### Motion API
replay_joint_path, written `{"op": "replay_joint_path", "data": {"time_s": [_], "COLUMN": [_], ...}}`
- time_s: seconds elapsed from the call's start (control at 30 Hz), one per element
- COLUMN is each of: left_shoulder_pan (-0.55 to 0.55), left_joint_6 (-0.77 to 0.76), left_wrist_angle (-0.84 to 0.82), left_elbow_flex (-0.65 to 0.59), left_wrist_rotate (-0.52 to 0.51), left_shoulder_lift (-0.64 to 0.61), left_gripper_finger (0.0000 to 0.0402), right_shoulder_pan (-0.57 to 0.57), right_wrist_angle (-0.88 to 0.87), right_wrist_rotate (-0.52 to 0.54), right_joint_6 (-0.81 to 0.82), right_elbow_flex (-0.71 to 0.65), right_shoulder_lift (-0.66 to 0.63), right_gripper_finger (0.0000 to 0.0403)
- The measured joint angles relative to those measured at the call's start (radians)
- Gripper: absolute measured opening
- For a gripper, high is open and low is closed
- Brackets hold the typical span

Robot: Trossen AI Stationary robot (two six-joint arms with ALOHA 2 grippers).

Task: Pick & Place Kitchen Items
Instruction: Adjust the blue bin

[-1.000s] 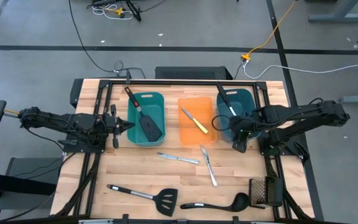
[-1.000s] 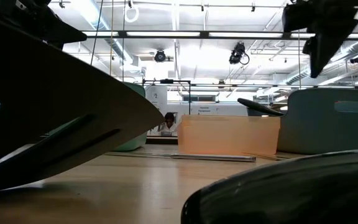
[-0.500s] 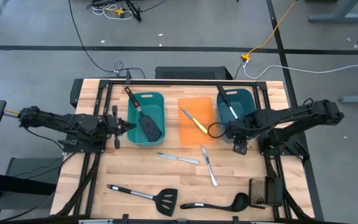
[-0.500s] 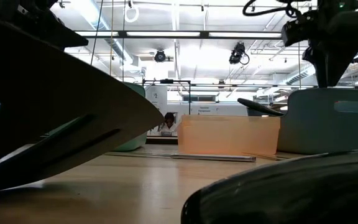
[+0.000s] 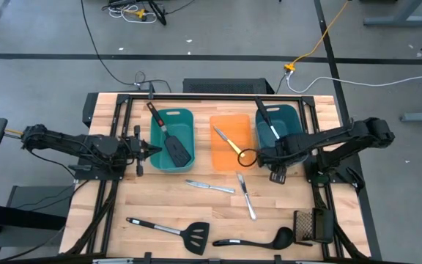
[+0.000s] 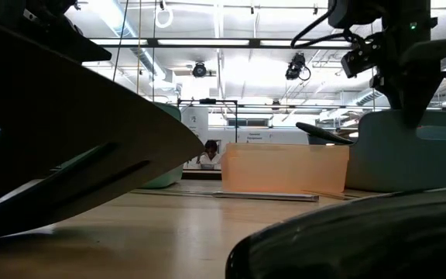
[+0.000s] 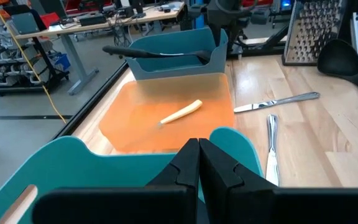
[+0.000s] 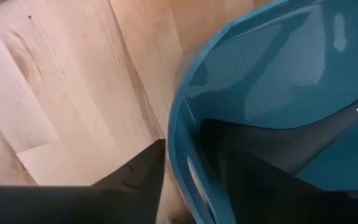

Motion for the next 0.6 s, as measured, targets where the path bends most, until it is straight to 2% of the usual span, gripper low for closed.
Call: {"op": "replay_joint_path", "data": {"time_s": [0.37, 0.47, 0.6], "left_shoulder_pan": [0.0, 0.0, 0.0], "left_joint_6": [0.005, 0.006, 0.006], "left_wrist_angle": [0.0, 0.0, 0.0], "left_elbow_flex": [0.0, 0.0, 0.0], "left_wrist_rotate": [0.0, 0.0, 0.0], "left_shoulder_lift": [0.0, 0.0, 0.0], "left_gripper_finger": [0.0016, 0.0016, 0.0016], "right_shoulder_pan": [-0.036, -0.043, -0.055], "right_wrist_angle": [0.097, 0.099, 0.115], "right_wrist_rotate": [-0.049, -0.045, -0.053], "right_joint_6": [-0.012, -0.023, -0.018], "right_elbow_flex": [0.0, 0.0, 0.0], "right_shoulder_lift": [0.039, 0.038, 0.038], "right_gripper_finger": [0.0017, 0.0009, 0.0026]}}
